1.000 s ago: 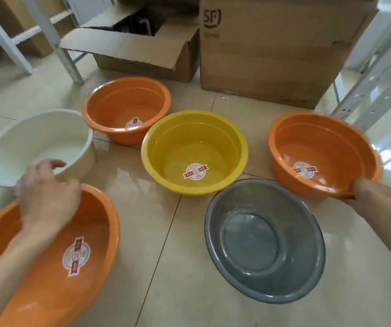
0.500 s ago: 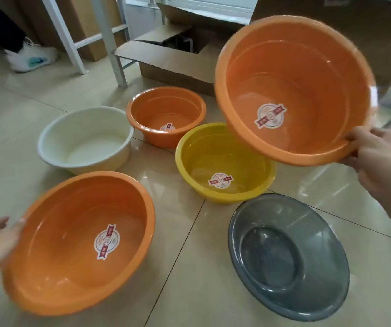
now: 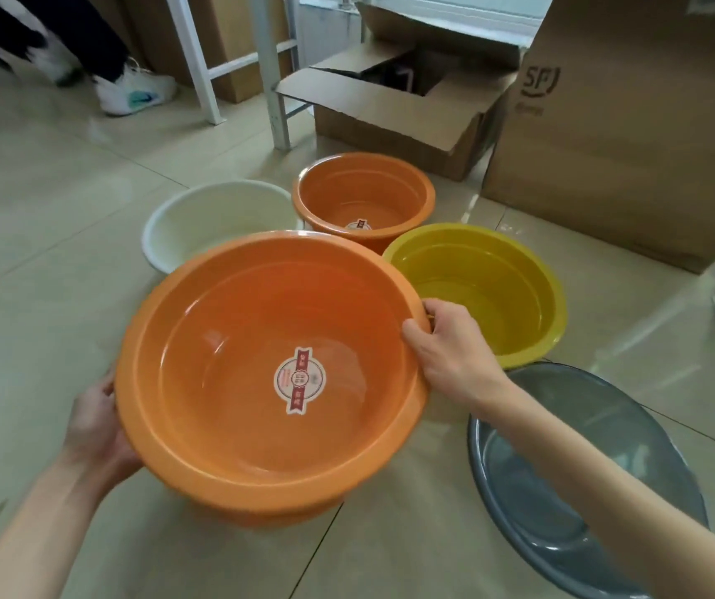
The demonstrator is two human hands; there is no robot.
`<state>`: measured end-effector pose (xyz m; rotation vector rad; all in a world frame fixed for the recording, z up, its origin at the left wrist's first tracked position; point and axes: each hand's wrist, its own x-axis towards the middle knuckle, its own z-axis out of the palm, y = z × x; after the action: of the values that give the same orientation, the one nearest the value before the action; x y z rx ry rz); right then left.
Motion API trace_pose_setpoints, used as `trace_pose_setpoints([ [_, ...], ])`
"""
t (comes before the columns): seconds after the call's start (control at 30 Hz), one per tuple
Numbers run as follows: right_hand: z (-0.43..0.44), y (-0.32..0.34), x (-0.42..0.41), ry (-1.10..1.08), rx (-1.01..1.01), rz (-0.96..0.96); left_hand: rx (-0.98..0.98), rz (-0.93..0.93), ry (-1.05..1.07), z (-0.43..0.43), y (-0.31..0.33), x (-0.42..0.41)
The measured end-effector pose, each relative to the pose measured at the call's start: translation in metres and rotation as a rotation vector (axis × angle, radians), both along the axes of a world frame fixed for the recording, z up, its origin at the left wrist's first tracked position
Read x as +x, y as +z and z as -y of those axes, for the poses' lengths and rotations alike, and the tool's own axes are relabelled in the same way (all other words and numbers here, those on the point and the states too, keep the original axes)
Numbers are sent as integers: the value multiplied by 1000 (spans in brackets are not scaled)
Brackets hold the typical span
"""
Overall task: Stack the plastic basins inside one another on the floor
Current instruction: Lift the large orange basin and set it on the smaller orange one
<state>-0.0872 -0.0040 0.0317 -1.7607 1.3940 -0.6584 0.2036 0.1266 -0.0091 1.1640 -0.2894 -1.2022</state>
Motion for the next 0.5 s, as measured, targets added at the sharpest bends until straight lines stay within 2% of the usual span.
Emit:
trace_pose_setpoints([
  [0.1, -8, -19, 18, 17, -49, -67, 72, -89, -82, -9, -9, 16],
  [0.2, -13, -39, 29, -21, -160, -139, 100, -170, -38, -22, -23, 40],
  [0.27, -14, -51, 31, -75, -222, -259, 245, 27, 36, -20, -26, 29],
  [0.37, -18, -66, 31, -88, -180, -502, 392, 326, -83, -13, -26, 5],
  [0.43, -21, -73, 32, -65, -42, -518, 444, 490, -4, -10, -32, -8],
  [0.5, -22, -80, 30, -56, 18, -421, 461, 565, 98, -10, -35, -16],
])
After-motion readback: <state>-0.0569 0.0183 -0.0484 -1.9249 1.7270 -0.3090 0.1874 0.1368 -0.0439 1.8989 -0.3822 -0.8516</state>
